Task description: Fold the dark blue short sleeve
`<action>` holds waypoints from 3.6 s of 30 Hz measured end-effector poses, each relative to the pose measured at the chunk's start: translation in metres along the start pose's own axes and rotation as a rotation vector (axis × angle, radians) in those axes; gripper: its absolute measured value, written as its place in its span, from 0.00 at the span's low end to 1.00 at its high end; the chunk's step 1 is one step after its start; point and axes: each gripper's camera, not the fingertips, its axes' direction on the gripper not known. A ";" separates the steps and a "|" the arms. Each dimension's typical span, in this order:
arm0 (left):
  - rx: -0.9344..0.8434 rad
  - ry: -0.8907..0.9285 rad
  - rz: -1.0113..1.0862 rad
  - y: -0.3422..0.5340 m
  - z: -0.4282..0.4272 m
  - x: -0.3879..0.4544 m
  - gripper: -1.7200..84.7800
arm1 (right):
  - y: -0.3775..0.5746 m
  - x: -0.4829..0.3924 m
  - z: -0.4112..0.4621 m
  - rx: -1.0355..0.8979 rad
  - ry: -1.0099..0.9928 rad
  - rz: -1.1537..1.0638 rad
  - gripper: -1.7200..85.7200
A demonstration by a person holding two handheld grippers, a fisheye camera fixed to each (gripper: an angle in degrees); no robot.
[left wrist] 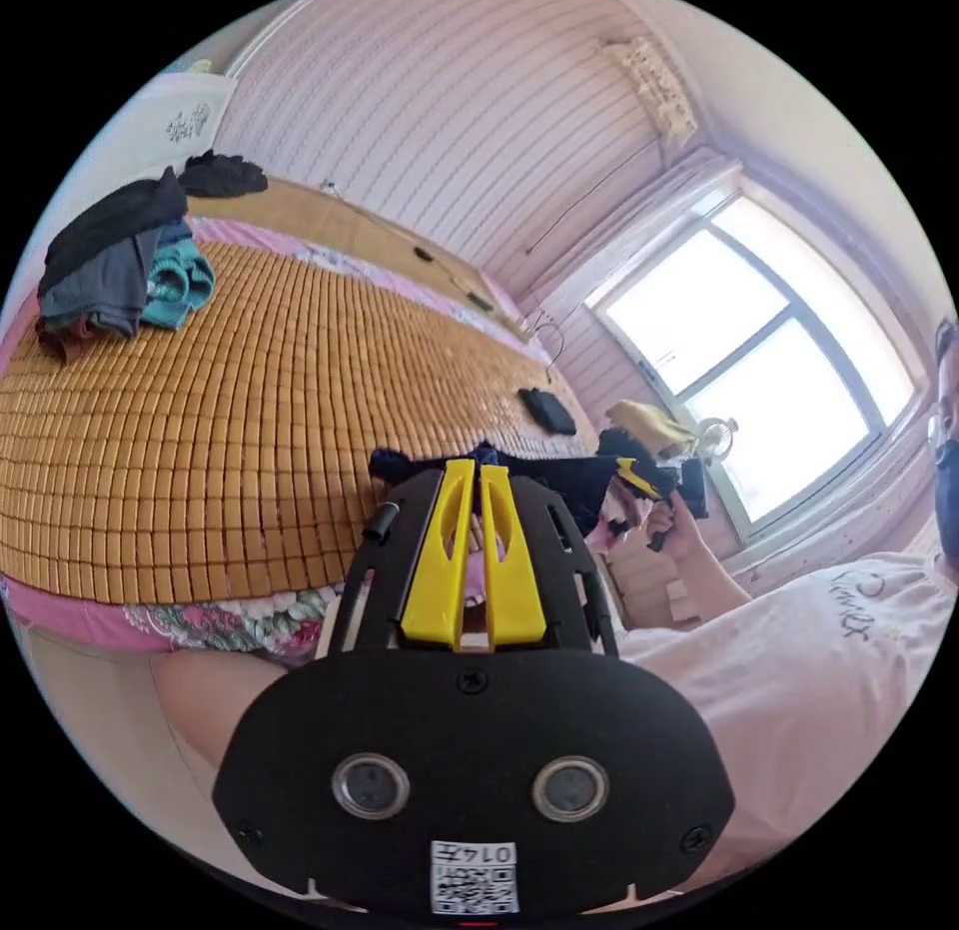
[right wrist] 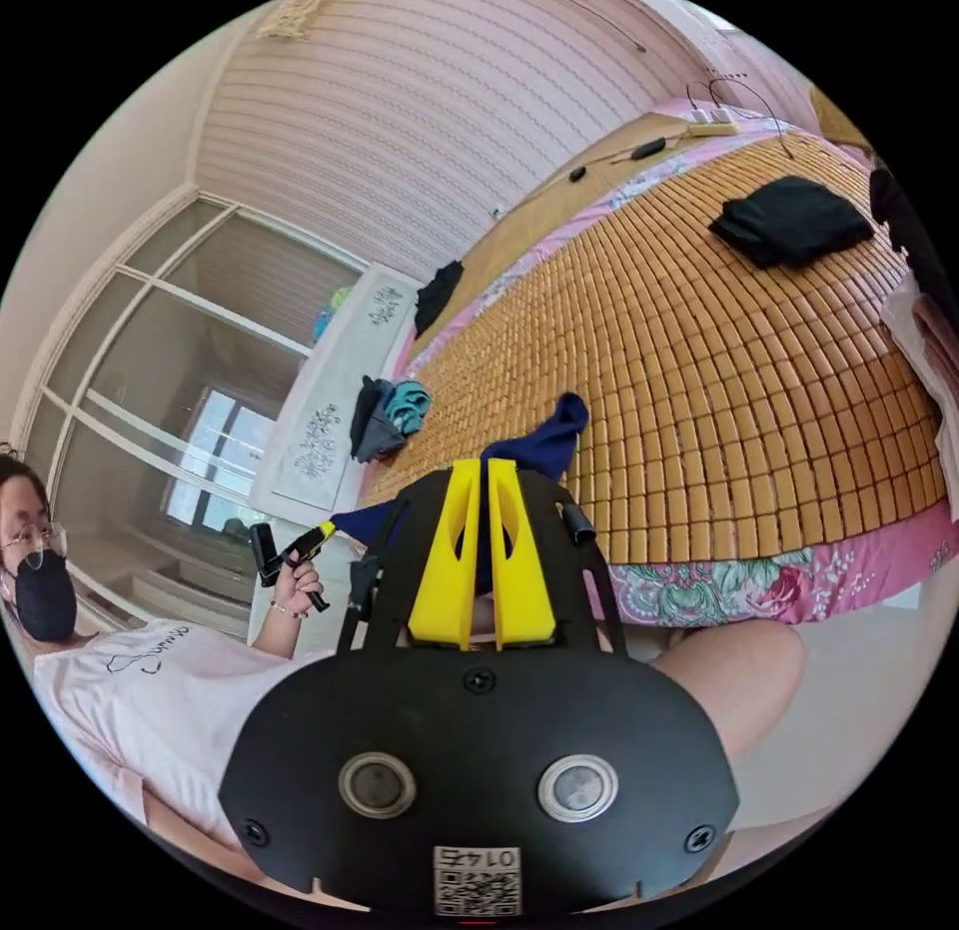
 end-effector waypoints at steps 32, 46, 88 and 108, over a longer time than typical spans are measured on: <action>0.754 -0.125 0.461 -0.134 -0.380 0.280 0.01 | 0.011 -0.199 -0.179 0.462 -0.035 -0.714 0.03; 0.640 -0.339 0.409 -0.336 -0.231 0.217 0.01 | -0.165 -0.188 -0.048 0.512 0.150 -0.522 0.03; -0.563 -0.348 0.020 0.155 0.078 -0.244 0.01 | 0.009 0.047 0.231 -0.583 0.688 0.167 0.02; -0.656 -0.361 -0.049 0.214 0.029 -0.301 0.01 | -0.038 0.012 0.255 -0.548 0.696 0.225 0.07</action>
